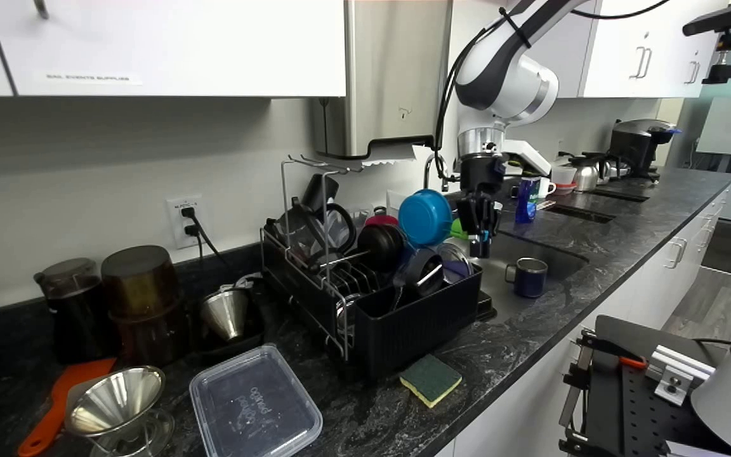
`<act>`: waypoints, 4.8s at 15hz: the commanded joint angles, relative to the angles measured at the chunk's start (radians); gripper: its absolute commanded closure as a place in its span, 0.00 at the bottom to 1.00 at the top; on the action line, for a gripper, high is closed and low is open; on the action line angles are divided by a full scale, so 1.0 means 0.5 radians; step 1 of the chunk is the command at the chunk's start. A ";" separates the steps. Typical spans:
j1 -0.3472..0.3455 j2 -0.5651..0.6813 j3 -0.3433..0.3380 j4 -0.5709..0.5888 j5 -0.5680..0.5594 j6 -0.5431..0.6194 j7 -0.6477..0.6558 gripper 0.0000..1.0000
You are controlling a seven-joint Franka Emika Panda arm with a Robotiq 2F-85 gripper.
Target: Put the blue pan on the the dish dryer
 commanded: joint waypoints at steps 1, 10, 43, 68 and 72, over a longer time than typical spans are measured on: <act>0.003 -0.027 0.008 -0.013 -0.063 -0.047 0.061 0.94; 0.017 -0.006 0.020 0.010 -0.037 -0.073 0.045 0.50; 0.051 -0.003 0.032 0.034 0.024 -0.053 -0.007 0.99; 0.024 -0.283 -0.038 0.048 0.040 -0.636 -0.011 0.00; -0.017 -0.432 -0.137 0.060 0.116 -0.602 -0.048 0.00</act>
